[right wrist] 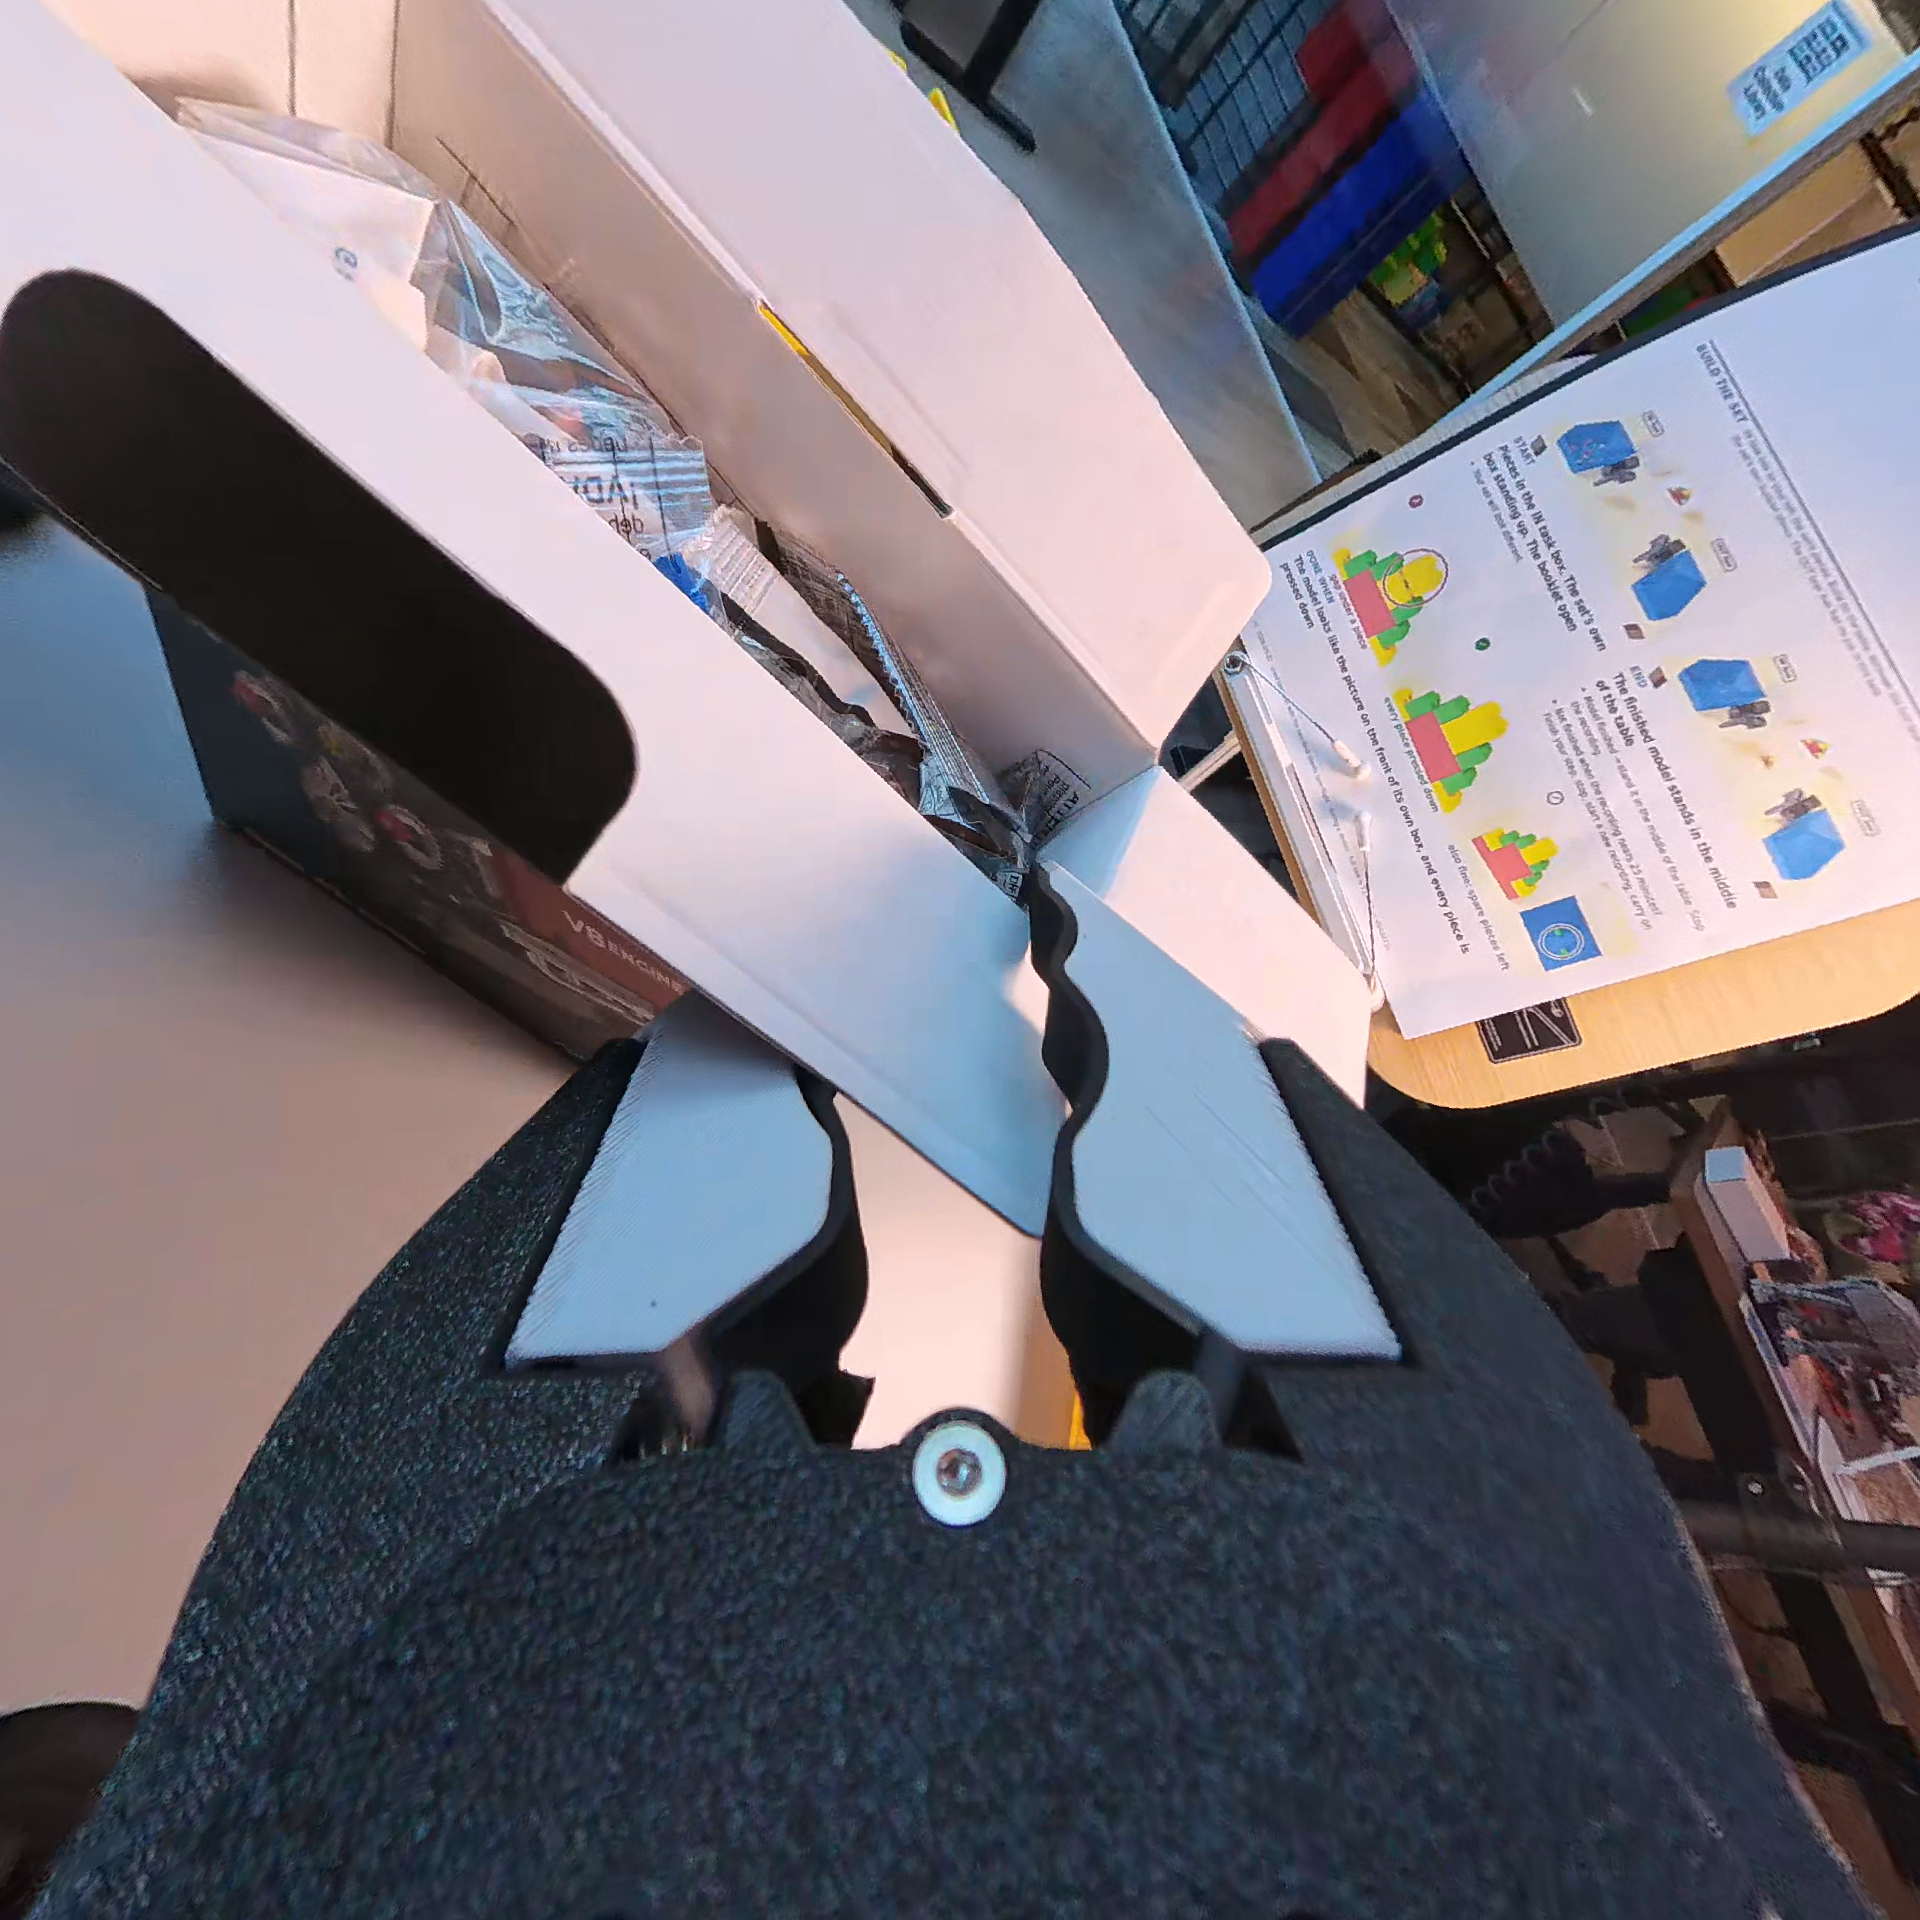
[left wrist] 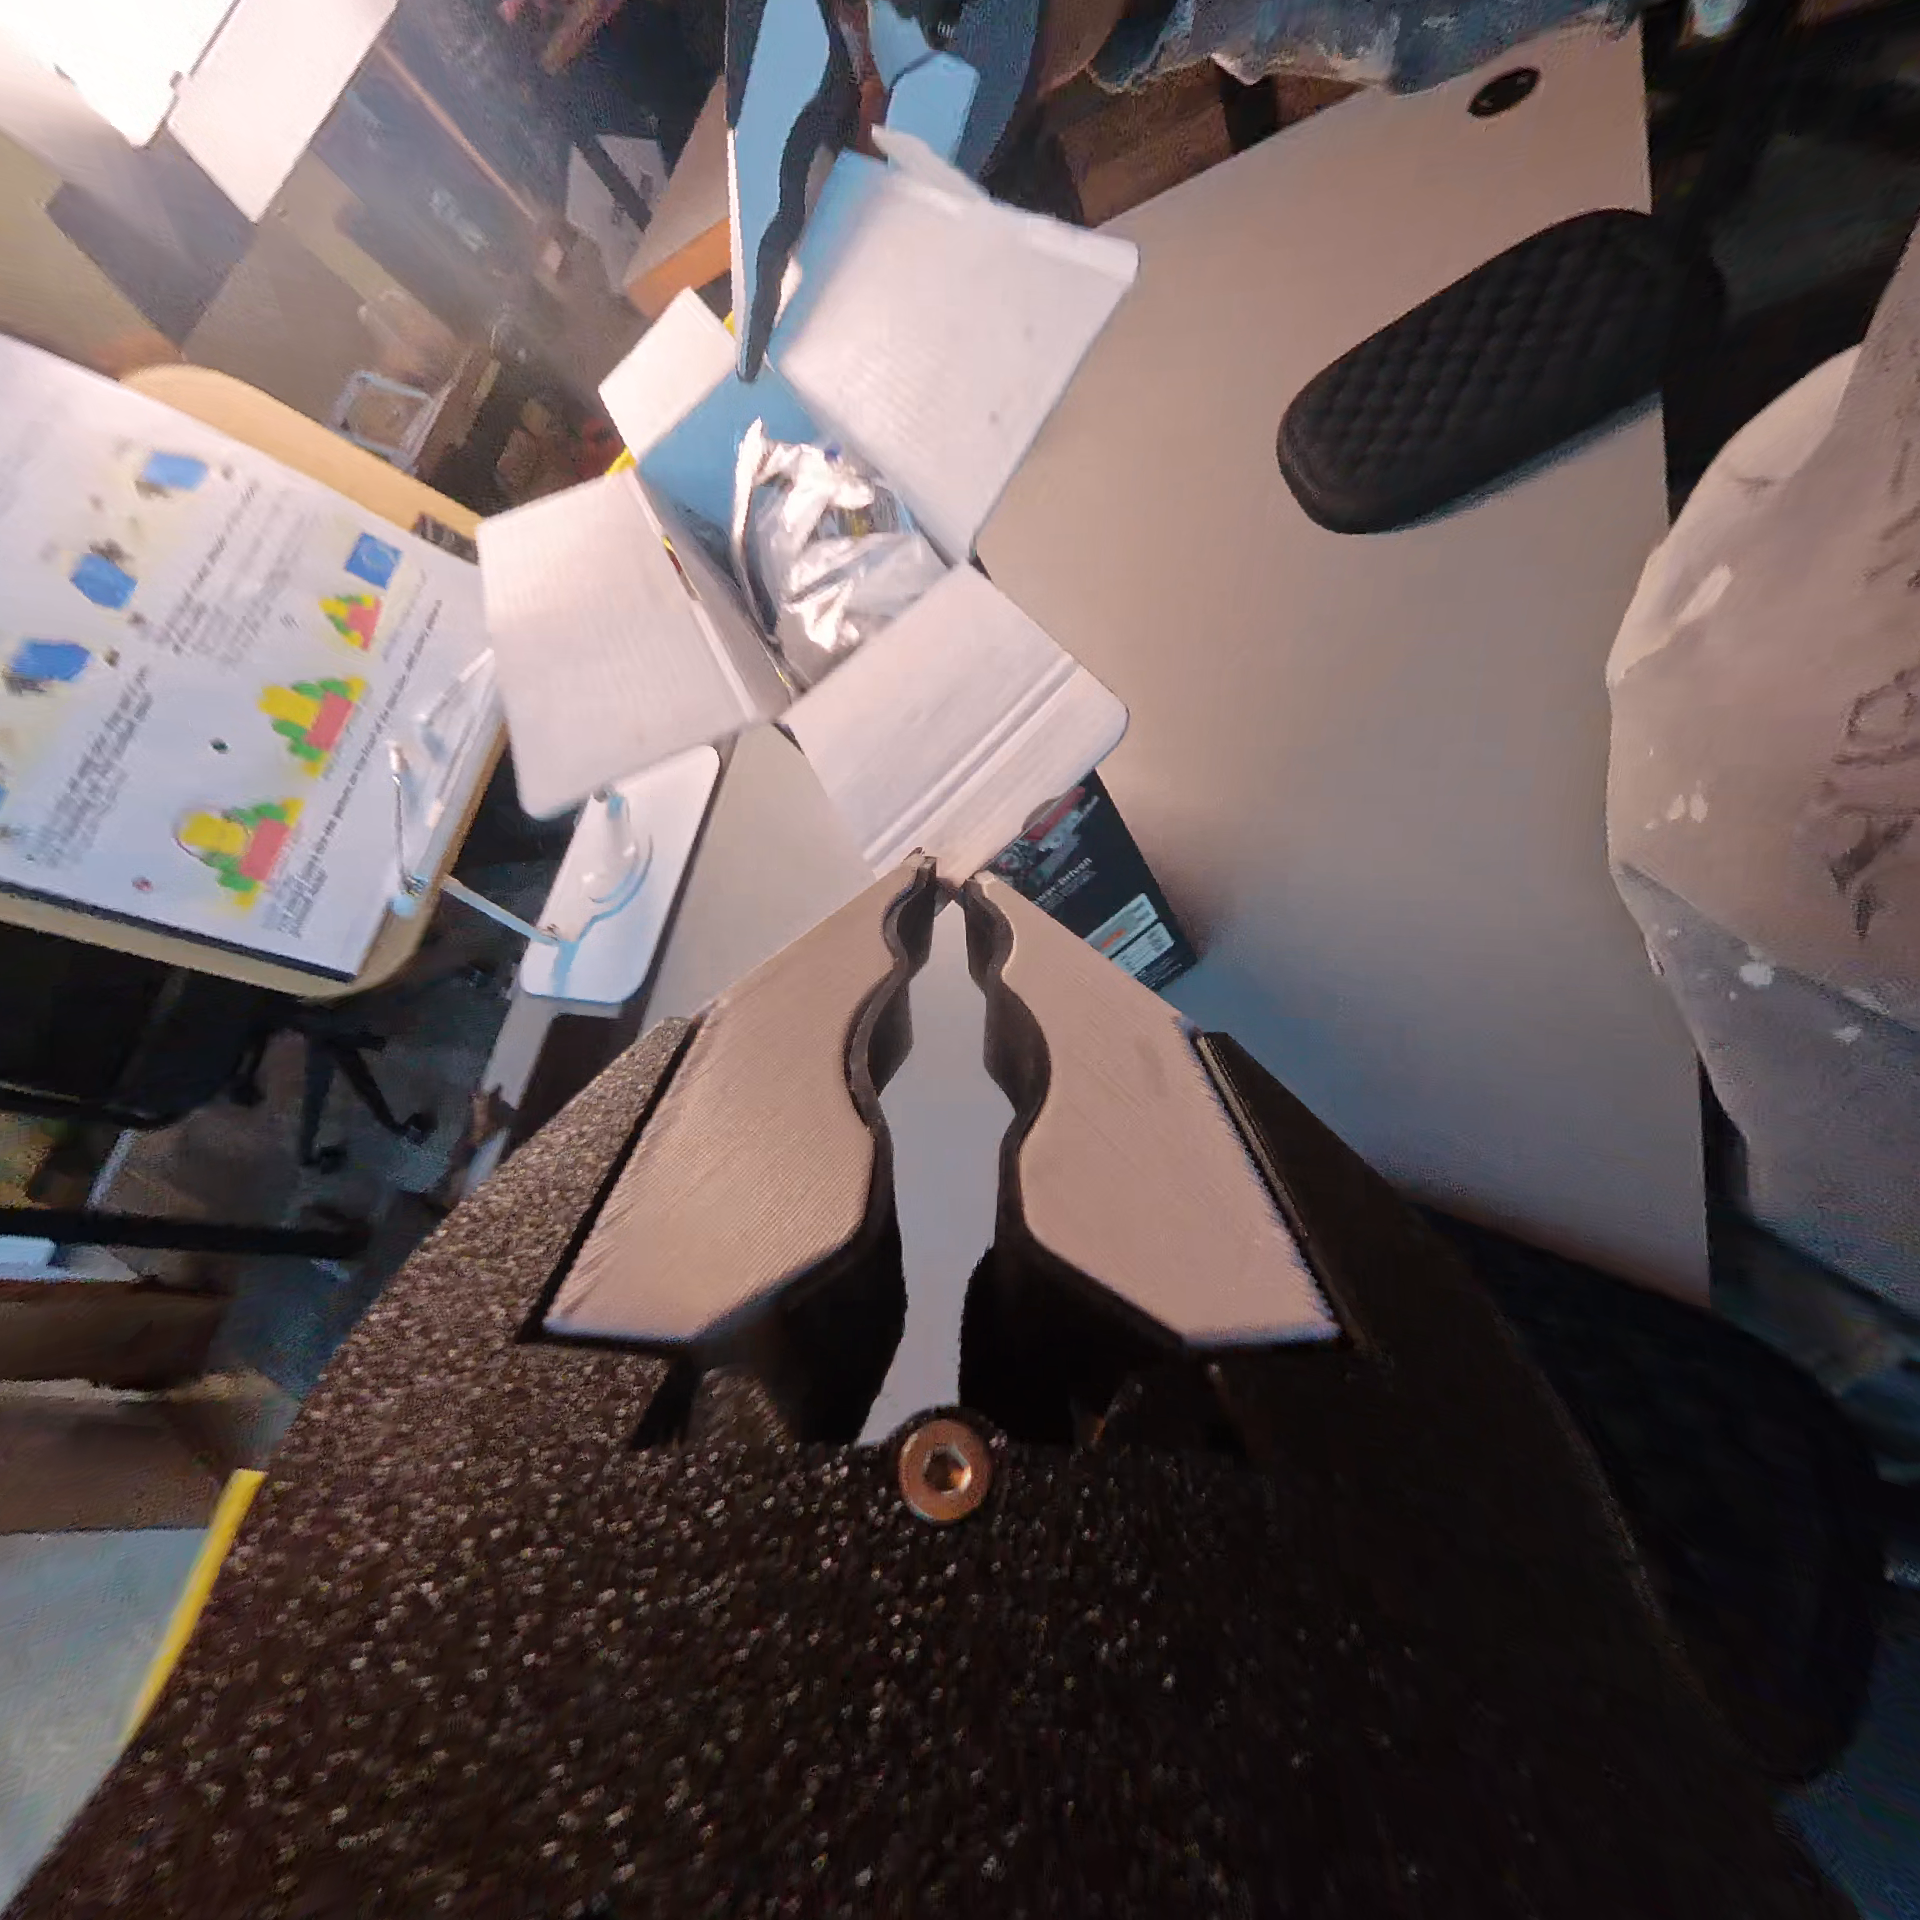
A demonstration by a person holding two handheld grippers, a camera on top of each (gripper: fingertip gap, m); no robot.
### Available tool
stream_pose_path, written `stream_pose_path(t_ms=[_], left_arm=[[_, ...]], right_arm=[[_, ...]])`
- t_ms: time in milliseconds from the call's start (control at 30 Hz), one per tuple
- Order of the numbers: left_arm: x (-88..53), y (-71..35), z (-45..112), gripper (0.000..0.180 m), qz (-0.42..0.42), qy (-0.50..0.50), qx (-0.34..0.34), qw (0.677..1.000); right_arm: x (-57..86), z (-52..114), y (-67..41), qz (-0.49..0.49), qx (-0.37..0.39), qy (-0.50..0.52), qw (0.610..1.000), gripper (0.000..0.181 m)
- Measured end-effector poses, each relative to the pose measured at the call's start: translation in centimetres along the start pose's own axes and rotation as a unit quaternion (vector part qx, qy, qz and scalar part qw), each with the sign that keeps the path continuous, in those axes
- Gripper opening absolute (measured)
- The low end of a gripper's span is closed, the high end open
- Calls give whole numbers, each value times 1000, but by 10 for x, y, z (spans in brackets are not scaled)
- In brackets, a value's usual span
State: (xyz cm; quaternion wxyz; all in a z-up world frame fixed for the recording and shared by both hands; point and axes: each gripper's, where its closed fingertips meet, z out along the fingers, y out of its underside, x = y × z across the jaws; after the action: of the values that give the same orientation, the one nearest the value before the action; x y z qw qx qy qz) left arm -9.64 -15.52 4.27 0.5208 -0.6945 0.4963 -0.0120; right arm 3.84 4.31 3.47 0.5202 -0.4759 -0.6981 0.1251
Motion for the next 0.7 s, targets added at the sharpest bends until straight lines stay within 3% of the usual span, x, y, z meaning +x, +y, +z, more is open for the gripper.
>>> stream_pose_path(t_ms=[167, 267, 300, 433, 533, 700], left_arm=[[20, 38, 58, 9, -92, -54, -1, 994], [25, 31, 79, 22, -163, -19, 34, 986], [29, 24, 81, 38, -212, 22, 55, 976], [9, 20, 70, 52, -361, 88, 140, 918], [-28, 21, 58, 48, -435, 53, 209, 874], [-57, 25, 80, 35, -443, -15, 201, 874]], right_arm=[[-6, -1, -4, 12, 12, -29, 999, 37], [-4, -1, -1, -16, -8, -8, 1000, 36], [-5, -1, 0, -25, -10, -6, 1000, 38], [-12, -3, -1, -44, 4, -3, 999, 41], [-16, -3, -3, -51, 24, 1, 998, 47], [-16, -2, -14, -51, 49, 5, 997, 34]])
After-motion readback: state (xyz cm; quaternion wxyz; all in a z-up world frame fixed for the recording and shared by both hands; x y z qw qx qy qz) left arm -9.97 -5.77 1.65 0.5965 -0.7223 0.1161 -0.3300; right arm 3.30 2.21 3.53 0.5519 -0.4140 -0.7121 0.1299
